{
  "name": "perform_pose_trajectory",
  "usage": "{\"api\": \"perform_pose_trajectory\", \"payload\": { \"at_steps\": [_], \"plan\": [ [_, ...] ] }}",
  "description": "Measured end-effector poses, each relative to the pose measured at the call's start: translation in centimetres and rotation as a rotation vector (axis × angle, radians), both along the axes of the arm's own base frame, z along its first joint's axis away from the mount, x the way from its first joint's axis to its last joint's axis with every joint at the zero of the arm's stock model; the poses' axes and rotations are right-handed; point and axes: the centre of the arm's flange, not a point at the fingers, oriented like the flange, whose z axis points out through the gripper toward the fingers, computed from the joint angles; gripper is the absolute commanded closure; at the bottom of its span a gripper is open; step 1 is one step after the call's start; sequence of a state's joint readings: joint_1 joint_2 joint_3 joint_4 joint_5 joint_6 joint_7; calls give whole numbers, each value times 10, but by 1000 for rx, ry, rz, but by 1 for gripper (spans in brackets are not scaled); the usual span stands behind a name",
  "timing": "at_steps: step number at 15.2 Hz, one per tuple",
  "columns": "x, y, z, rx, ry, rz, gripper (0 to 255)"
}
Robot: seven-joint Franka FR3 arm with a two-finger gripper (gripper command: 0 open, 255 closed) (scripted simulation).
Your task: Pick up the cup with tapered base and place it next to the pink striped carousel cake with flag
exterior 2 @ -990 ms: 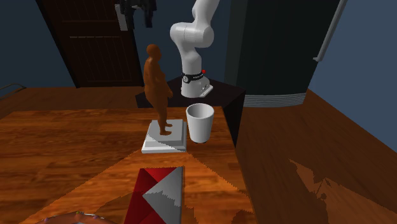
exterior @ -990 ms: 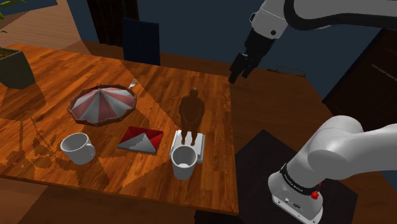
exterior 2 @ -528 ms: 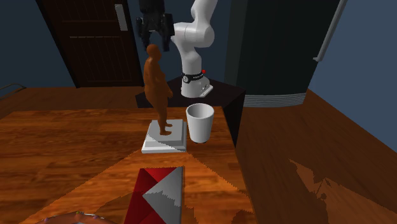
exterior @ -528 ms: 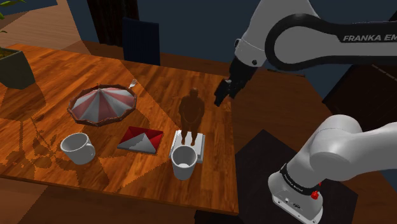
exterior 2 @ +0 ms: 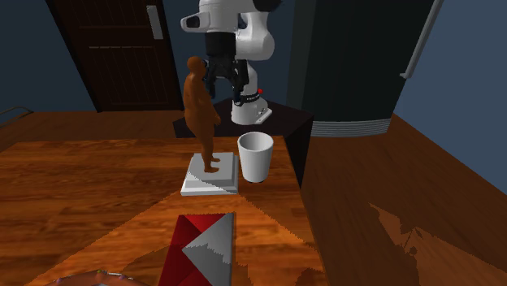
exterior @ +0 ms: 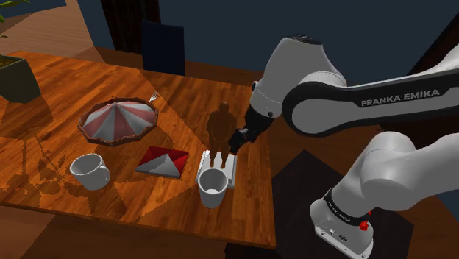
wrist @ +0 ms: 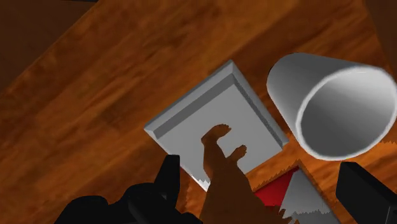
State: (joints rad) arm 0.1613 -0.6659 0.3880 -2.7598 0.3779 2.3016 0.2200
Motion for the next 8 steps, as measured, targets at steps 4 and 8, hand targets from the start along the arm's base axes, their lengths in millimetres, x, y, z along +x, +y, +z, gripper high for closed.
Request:
{"api": "perform_pose_trajectory", "payload": {
  "at_steps": [4, 8],
  "plan": [
    [-6, 34, -37, 3, -1, 0, 0],
    [-7, 60, -66, 6, -2, 1, 0]
  ]
}}
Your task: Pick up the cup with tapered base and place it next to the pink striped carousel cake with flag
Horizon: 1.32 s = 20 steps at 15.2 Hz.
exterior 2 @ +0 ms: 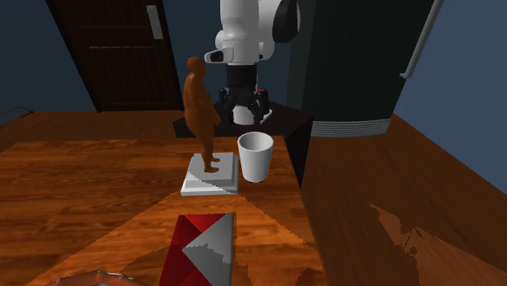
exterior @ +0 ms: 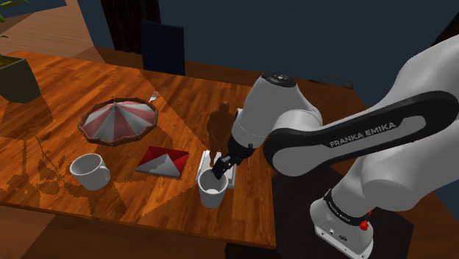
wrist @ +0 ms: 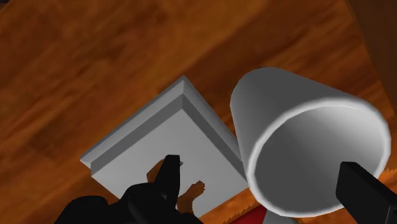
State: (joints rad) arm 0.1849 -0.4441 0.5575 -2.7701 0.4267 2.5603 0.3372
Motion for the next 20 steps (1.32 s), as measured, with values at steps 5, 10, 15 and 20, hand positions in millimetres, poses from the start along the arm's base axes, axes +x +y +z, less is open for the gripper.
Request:
{"api": "perform_pose_trajectory", "payload": {
  "at_steps": [5, 10, 15, 20],
  "plan": [
    [4, 7, -26, 1, 0, 0, 0],
    [5, 9, -39, 1, 0, 0, 0],
    [5, 9, -39, 1, -1, 0, 255],
    [5, 9, -39, 2, -1, 0, 255]
  ]
}}
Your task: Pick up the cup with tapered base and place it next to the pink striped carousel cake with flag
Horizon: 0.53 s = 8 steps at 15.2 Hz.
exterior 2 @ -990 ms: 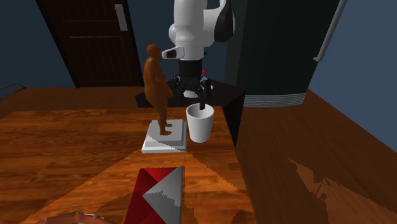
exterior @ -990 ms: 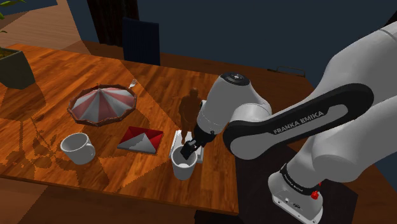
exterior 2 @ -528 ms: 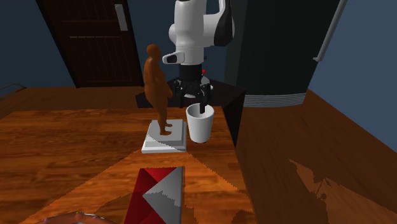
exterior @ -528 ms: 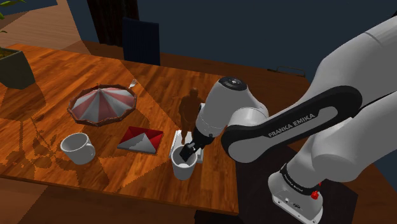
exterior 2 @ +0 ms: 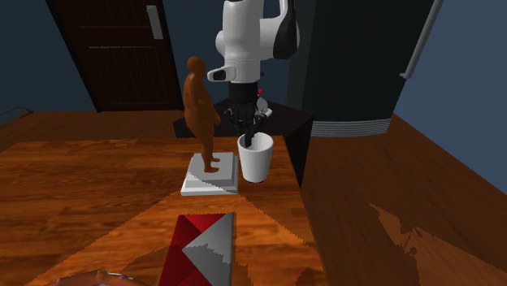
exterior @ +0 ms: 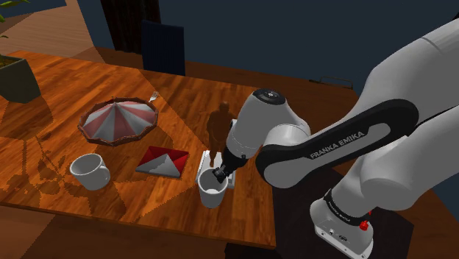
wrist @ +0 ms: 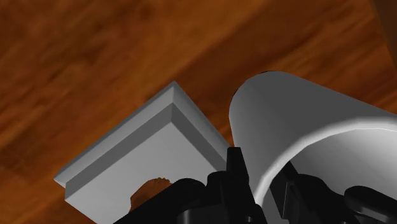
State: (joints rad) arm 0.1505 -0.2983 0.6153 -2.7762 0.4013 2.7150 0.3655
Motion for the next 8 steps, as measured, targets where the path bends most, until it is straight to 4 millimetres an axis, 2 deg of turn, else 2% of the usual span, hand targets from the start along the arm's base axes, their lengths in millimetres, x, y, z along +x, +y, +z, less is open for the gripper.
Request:
{"api": "perform_pose_trajectory", "payload": {
  "at_steps": [4, 8],
  "plan": [
    [0, 0, 0, 0, 0, 0, 255],
    [-1, 0, 17, 0, 0, 0, 255]
  ]
}}
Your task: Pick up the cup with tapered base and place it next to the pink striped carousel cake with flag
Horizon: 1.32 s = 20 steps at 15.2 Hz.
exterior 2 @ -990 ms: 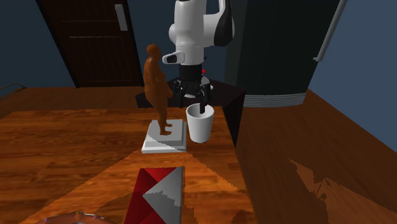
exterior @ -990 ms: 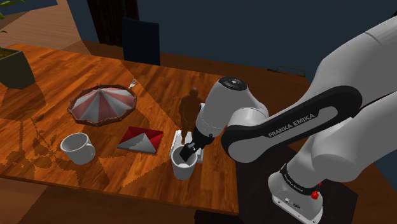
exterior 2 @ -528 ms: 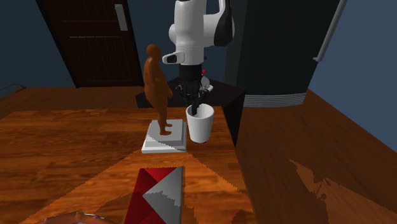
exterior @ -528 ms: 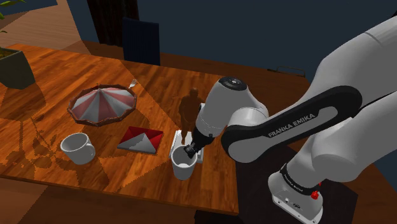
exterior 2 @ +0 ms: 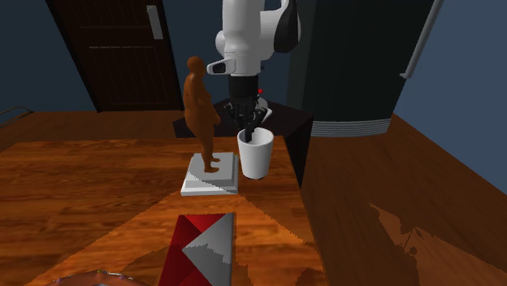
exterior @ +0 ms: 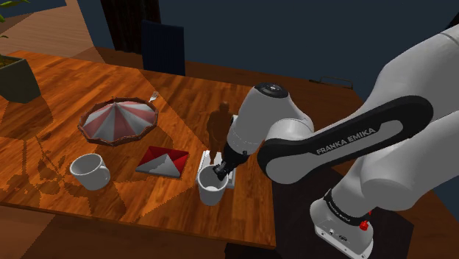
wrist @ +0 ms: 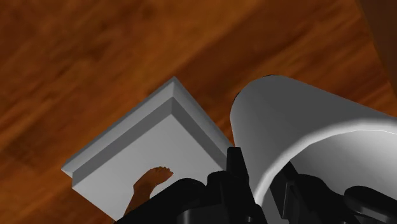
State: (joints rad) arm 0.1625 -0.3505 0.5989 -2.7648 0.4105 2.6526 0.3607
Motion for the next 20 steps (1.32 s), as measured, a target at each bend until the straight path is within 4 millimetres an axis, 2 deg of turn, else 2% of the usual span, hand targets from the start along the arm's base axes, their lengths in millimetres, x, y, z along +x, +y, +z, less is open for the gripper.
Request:
{"api": "perform_pose_trajectory", "payload": {
  "at_steps": [20],
  "plan": [
    [0, -1, 104, 0, 0, 0, 255]
  ]
}}
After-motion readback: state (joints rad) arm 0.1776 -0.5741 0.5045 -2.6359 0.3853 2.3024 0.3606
